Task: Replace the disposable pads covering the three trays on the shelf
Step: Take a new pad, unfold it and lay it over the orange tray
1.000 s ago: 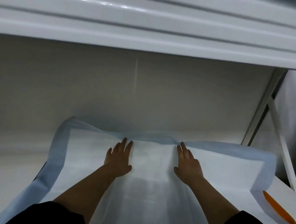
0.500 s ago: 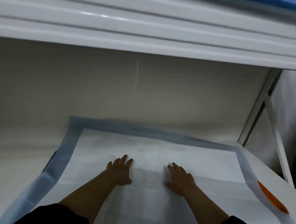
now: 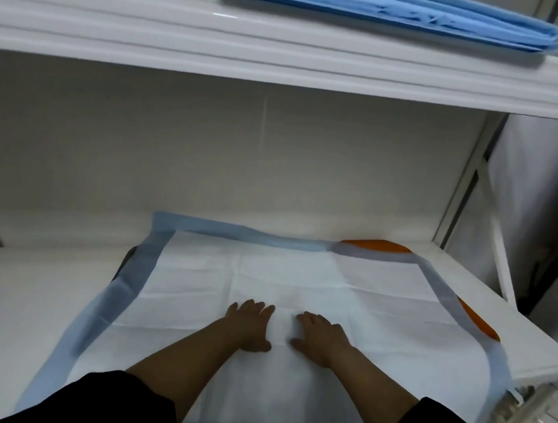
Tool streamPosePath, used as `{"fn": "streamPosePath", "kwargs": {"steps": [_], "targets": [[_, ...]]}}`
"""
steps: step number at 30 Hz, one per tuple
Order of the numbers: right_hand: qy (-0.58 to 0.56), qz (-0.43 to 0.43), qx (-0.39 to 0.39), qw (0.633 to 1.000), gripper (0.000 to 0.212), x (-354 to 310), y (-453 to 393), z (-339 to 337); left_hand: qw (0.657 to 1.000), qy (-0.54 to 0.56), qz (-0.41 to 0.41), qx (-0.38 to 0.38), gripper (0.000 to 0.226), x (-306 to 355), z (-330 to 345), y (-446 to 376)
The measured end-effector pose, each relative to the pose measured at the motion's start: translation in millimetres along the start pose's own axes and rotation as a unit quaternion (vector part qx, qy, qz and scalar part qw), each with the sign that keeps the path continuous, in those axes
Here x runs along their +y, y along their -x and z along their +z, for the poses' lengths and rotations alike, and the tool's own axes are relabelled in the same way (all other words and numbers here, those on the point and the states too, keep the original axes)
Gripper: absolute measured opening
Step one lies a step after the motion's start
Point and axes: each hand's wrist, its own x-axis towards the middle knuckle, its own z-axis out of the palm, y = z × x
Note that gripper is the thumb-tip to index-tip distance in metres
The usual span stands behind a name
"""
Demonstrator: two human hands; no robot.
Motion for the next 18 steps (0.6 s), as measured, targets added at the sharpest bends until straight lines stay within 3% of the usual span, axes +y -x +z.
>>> {"fn": "streamPosePath", "kwargs": {"steps": [10, 15, 18], "targets": [[0.003, -0.025, 0.060, 0.998, 0.060, -9, 58, 40, 0.999, -0.001, 0.035, 0.000, 0.082, 32, 48, 44], [0.024, -0.037, 0.113, 0.993, 0.063, -8, 79, 58, 0.998, -0.029, 0.041, 0.021, 0.098, 43, 78, 60], [0.028, -0.012, 0.141, 0.990, 0.052, -5, 86, 69, 0.997, -0.053, 0.044, 0.043, 0.106, 47, 92, 67]]}}
